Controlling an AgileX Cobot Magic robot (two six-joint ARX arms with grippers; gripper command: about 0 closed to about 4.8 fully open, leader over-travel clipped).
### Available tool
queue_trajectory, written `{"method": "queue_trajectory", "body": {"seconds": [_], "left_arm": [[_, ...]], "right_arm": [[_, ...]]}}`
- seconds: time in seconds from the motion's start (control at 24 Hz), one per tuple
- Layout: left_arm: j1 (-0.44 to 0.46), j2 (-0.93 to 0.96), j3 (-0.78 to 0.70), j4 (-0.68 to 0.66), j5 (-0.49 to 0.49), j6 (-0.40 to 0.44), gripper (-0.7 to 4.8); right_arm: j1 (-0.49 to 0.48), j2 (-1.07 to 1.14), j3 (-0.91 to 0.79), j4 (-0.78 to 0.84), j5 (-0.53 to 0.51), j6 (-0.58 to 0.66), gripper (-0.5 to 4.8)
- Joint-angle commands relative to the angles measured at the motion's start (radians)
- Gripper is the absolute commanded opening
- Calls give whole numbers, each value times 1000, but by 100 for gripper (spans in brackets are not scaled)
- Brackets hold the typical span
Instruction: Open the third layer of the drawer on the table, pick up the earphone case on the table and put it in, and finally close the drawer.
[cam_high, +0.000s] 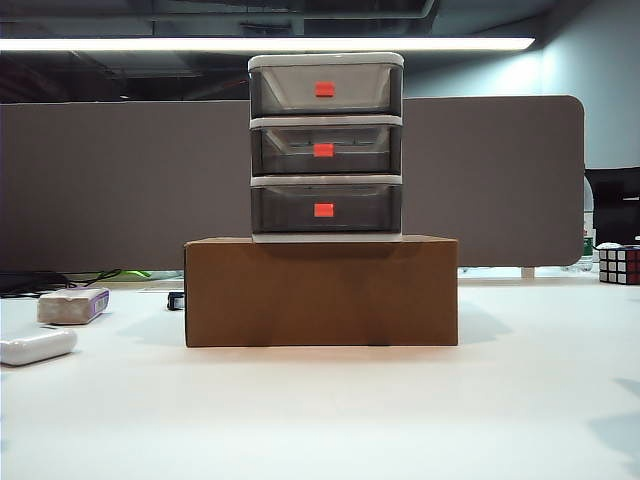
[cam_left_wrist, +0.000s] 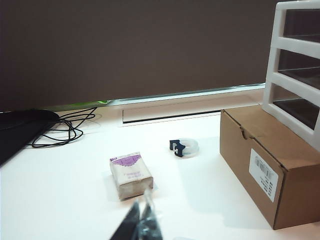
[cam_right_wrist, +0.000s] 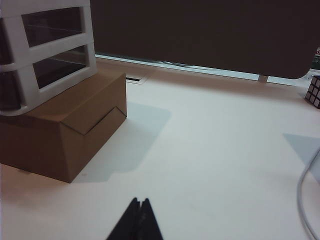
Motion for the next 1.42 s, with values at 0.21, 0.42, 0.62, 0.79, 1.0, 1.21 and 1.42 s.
{"method": "queue_trajectory", "body": {"seconds": [0.21,0.42,0.62,0.79,1.0,1.21,1.42], "left_arm": [[1,1,3,10,-2,-3,-5],[1,1,3,7,78,-40,-5],[-2,1,4,8,497,-473,-5],[-3,1,4,11,529,-586,19],[-64,1,4,-61,547,-576,66],[-367,1,4,-61,283,-417,68],[-763,56,3,-50,-175,-354,90]], "right_arm": [[0,-2,-6,13,-2,1,-1],[0,-2,-6,13,-15,10,-1],[6,-2,-6,-10,-228,248,-1],[5,-2,-6,-1,-230,259,-1],[6,-2,-6,29,-257,431,-1],[23,-2,-2,40,-359,431,-5],[106,1,28,25,-277,417,-5]]}}
